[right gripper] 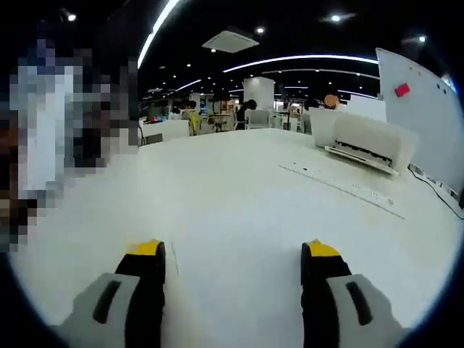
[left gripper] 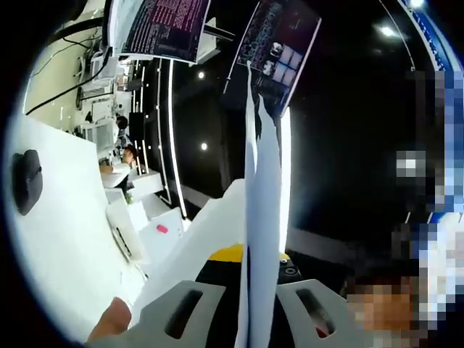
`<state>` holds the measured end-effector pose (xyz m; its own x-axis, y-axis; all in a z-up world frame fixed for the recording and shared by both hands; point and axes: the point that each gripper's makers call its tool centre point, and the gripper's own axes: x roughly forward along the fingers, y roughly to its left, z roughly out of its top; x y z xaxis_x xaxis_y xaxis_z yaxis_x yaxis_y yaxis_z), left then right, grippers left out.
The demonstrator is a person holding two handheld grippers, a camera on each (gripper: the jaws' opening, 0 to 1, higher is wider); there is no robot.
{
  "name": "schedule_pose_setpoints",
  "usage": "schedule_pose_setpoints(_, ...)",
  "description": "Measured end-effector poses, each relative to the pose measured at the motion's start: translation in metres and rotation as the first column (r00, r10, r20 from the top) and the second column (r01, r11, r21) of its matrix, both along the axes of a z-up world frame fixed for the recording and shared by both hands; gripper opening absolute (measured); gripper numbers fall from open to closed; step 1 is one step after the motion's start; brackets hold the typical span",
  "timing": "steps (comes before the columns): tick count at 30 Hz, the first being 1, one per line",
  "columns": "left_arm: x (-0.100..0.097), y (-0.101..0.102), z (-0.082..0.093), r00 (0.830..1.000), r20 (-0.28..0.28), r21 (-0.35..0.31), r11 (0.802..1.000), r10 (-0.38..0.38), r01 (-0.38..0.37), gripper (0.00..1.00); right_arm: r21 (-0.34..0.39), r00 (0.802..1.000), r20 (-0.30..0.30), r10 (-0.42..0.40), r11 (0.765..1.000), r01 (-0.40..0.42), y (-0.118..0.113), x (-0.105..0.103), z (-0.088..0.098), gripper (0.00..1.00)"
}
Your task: Organize the stack of printing papers by aligning and flattening the scattered papers on the table
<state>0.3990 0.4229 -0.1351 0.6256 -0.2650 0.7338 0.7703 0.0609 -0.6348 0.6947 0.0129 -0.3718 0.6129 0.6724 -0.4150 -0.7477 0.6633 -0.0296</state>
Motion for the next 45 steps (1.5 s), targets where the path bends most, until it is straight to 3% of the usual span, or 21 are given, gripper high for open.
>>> schedule_pose_setpoints(4,0.004,-0.003,-0.001,1.000,0.000,0.002,1.000,-0.013,0.013,0.06,0.025,0.998,-0.014,-0.067,0.997,0.067,-0.006,0.007,-0.003,0.82)
schedule_pose_setpoints(9,0.008,-0.002,-0.003,1.000,-0.007,-0.001,1.000,-0.019,0.019,0.06,0.037,0.998,-0.006,-0.066,0.997,0.066,-0.007,0.003,-0.005,0.81)
schedule_pose_setpoints(11,0.009,-0.003,-0.004,1.000,-0.011,0.001,1.000,-0.021,0.021,0.06,0.048,0.996,-0.002,-0.085,0.995,0.085,-0.009,0.003,-0.004,0.68)
schedule_pose_setpoints(21,0.012,-0.008,-0.001,1.000,-0.012,0.010,1.000,-0.027,0.027,0.06,0.054,0.997,0.005,-0.071,0.996,0.071,-0.008,-0.001,-0.002,0.60)
schedule_pose_setpoints(28,0.009,-0.011,-0.001,1.000,-0.009,0.016,0.999,-0.027,0.028,0.06,0.036,1.000,-0.010,-0.027,0.999,0.027,0.007,-0.015,-0.002,0.36)
schedule_pose_setpoints(33,0.006,-0.012,-0.002,1.000,-0.010,0.016,0.999,-0.030,0.030,0.06,0.038,1.000,-0.008,-0.022,0.999,0.023,0.009,-0.018,-0.003,0.30)
schedule_pose_setpoints(36,0.003,-0.009,0.000,1.000,-0.004,0.021,1.000,-0.022,0.022,0.06,0.034,1.000,-0.013,0.003,0.999,-0.002,0.014,-0.021,-0.003,0.24)
schedule_pose_setpoints(40,0.003,-0.008,-0.001,1.000,-0.006,0.021,1.000,-0.015,0.015,0.06,0.028,0.999,-0.020,0.048,0.998,-0.047,0.024,-0.024,-0.004,0.06)
schedule_pose_setpoints(45,0.005,-0.007,-0.002,1.000,-0.009,0.022,1.000,-0.013,0.013,0.06,0.040,0.998,-0.022,0.065,0.997,-0.064,0.026,-0.023,-0.004,0.00)
